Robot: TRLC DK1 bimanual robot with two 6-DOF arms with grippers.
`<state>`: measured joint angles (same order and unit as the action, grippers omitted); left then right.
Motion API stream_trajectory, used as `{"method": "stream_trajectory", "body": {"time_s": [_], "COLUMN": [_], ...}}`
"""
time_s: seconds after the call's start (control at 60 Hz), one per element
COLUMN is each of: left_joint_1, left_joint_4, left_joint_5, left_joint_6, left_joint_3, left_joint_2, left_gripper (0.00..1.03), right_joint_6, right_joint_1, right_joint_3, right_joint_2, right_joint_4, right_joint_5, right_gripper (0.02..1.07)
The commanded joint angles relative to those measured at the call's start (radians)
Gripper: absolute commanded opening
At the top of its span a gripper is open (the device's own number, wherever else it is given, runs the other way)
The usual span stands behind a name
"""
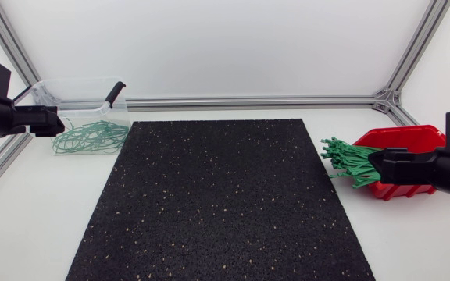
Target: Take a green cable tie from the red box, thread the tail through the head to close it, then place it in the transparent bin on the left.
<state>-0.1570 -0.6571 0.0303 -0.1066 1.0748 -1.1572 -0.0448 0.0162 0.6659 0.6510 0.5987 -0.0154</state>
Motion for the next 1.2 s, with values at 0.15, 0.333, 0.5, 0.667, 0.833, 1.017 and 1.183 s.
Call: {"method": "stream_trajectory", "body": {"time_s": [0.15,0.333,0.5,0.667,0.833,1.017,1.183], "left_joint_1": [-0.013,-0.018,-0.018,-0.019,-0.029,-0.022,-0.002], "left_joint_4": [0.251,0.458,0.593,0.692,0.797,0.826,0.820], "left_joint_5": [0.016,0.016,0.016,0.014,0.002,0.002,-0.001], "left_joint_6": [-0.018,-0.015,-0.007,0.004,0.010,0.005,0.011], "left_joint_3": [-0.312,-0.520,-0.662,-0.757,-0.843,-0.915,-0.964], "left_joint_2": [0.188,0.315,0.412,0.438,0.482,0.600,0.696], "left_gripper": [0.99,0.99,0.99,0.99,0.99,0.99,0.99], "right_joint_6": [0.034,0.036,0.038,0.039,0.041,0.042,0.044], "right_joint_1": [-0.056,-0.066,-0.057,-0.049,-0.040,-0.030,-0.021], "right_joint_3": [-0.124,-0.208,-0.290,-0.371,-0.451,-0.538,-0.619], "right_joint_2": [-0.102,-0.171,-0.257,-0.342,-0.425,-0.517,-0.602], "right_joint_4": [-0.120,-0.216,-0.285,-0.353,-0.419,-0.492,-0.560], "right_joint_5": [-0.001,0.004,0.006,0.008,0.010,0.012,0.014], "right_gripper": [1.02,1.02,1.02,1.02,1.02,1.02,1.02]}}
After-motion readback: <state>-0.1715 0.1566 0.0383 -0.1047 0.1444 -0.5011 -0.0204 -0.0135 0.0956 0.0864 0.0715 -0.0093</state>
